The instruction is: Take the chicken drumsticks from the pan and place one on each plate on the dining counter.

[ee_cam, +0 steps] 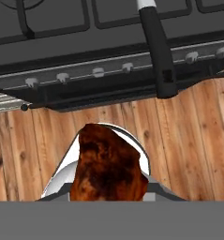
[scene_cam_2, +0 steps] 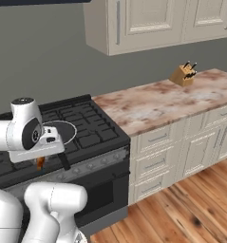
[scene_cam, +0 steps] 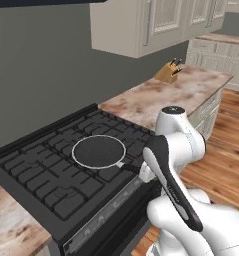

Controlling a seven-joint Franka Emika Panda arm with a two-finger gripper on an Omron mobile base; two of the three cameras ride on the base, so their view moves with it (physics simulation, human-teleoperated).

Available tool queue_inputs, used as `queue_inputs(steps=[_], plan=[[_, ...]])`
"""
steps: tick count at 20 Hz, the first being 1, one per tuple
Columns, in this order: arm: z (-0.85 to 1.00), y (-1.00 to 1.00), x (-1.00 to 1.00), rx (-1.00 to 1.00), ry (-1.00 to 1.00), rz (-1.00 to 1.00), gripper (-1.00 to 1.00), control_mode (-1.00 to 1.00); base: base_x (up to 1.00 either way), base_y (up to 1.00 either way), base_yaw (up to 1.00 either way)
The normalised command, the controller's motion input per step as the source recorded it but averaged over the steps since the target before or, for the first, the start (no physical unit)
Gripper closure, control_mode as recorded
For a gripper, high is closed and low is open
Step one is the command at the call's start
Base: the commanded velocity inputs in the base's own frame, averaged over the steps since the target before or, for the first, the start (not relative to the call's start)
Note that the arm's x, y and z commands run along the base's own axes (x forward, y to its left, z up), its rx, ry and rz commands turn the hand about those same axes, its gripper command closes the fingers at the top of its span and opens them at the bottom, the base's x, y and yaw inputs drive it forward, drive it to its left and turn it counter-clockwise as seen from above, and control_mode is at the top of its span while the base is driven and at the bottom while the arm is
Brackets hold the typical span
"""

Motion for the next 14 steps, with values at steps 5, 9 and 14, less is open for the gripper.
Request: queue_inputs(steps=[5,9,14], plan=[[0.00,0.00,0.00,0.00,0.00,0.00,1.00,1.00,-0.75,-0.33,-0.19],[0.00,0.00,0.00,0.00,0.00,0.00,1.00,1.00,-0.47,-0.11,-0.61],[0.00,0.00,0.00,0.00,0.00,0.00,1.00,1.00,-0.06,0.16,-0.99]])
